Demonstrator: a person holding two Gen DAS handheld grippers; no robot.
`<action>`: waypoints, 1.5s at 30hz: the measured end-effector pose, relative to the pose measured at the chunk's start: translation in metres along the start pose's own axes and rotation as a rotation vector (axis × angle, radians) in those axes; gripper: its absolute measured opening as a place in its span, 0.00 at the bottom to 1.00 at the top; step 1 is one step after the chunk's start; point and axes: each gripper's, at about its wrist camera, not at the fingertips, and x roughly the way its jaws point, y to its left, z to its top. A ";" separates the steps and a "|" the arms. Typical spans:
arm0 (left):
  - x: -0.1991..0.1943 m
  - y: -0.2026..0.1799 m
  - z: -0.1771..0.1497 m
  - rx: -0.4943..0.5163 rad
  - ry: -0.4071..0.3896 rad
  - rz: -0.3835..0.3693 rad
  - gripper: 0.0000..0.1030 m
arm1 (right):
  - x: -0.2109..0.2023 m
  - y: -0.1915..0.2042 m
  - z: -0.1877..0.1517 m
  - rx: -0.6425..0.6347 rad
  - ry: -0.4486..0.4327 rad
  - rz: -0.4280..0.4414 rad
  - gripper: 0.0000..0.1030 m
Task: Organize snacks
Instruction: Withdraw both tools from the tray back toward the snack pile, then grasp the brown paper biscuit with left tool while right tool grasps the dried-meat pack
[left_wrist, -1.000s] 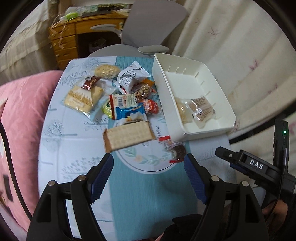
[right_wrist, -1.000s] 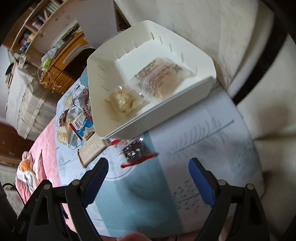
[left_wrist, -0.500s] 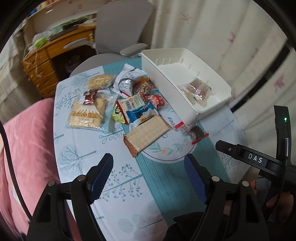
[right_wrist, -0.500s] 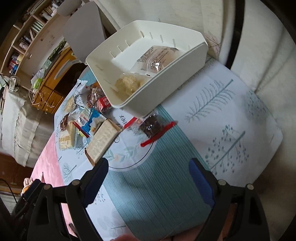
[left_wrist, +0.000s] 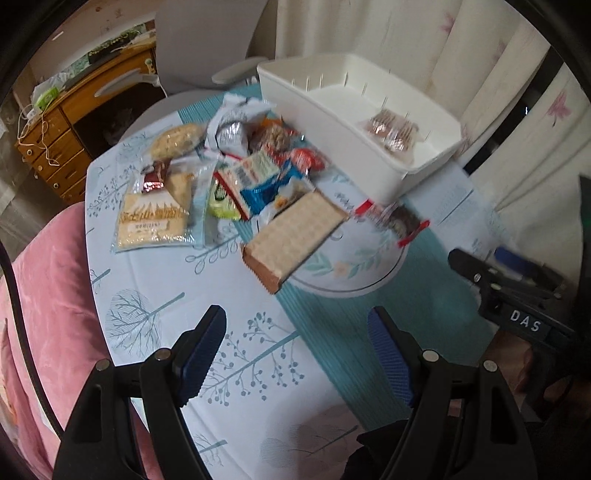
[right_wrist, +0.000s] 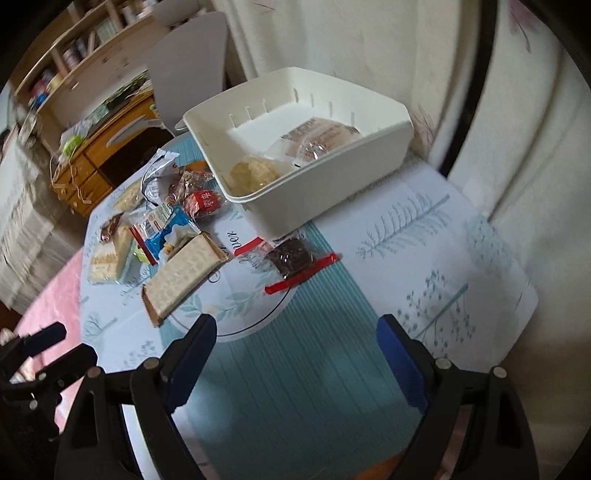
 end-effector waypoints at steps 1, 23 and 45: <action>0.006 -0.001 0.000 0.016 0.011 0.007 0.75 | 0.003 0.002 0.000 -0.023 -0.010 -0.006 0.87; 0.134 0.001 0.060 0.229 0.190 0.065 0.81 | 0.091 0.027 0.007 -0.360 -0.107 -0.004 0.86; 0.158 -0.024 0.101 0.265 0.143 -0.021 0.67 | 0.112 0.016 0.019 -0.402 -0.073 0.018 0.67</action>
